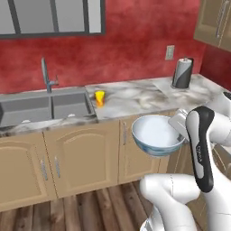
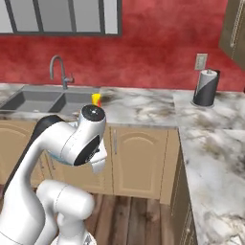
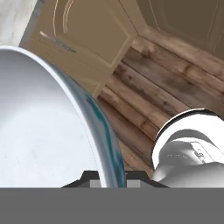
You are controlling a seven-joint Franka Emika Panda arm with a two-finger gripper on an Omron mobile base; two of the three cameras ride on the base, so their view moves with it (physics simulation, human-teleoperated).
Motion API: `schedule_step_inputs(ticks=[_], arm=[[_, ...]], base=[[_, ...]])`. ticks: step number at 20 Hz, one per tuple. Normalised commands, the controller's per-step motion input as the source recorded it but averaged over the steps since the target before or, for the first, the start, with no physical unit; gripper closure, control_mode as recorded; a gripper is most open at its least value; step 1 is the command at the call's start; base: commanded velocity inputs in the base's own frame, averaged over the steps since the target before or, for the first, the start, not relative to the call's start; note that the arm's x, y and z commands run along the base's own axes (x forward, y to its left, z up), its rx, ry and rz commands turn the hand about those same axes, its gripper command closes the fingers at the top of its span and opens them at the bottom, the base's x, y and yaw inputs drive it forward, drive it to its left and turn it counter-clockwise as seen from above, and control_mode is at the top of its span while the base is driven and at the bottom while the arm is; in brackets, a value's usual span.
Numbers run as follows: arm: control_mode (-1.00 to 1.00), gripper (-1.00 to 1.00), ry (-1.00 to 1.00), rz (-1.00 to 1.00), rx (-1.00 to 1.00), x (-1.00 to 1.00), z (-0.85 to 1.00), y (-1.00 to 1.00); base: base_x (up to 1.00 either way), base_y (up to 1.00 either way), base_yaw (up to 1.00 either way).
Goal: Pick the cup and bowl from the counter and place them on the counter next to the sink.
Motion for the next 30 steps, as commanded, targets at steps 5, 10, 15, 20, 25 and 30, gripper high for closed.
schedule_step_inputs(ticks=[5, 10, 15, 20, 25, 30], arm=[[1.0, 1.0, 0.0, 0.0, 0.0, 0.0, 0.0, 0.0], [1.0, 1.0, 0.0, 0.0, 0.0, 0.0, 0.0, 0.0], [1.0, 1.0, 0.0, 0.0, 0.0, 0.0, 0.0, 0.0], [1.0, 1.0, 0.0, 0.0, 0.0, 0.0, 0.0, 0.0], [1.0, 1.0, 0.0, 0.0, 0.0, 0.0, 0.0, 0.0], [1.0, 1.0, 0.0, 0.0, 0.0, 0.0, 0.0, 0.0]], base=[[1.0, 0.3, 0.0], [0.95, 0.44, 0.0], [0.09, 1.0, 0.01], [0.0, 1.0, -0.01], [0.04, 1.0, -0.02], [0.19, 1.0, -0.01]])
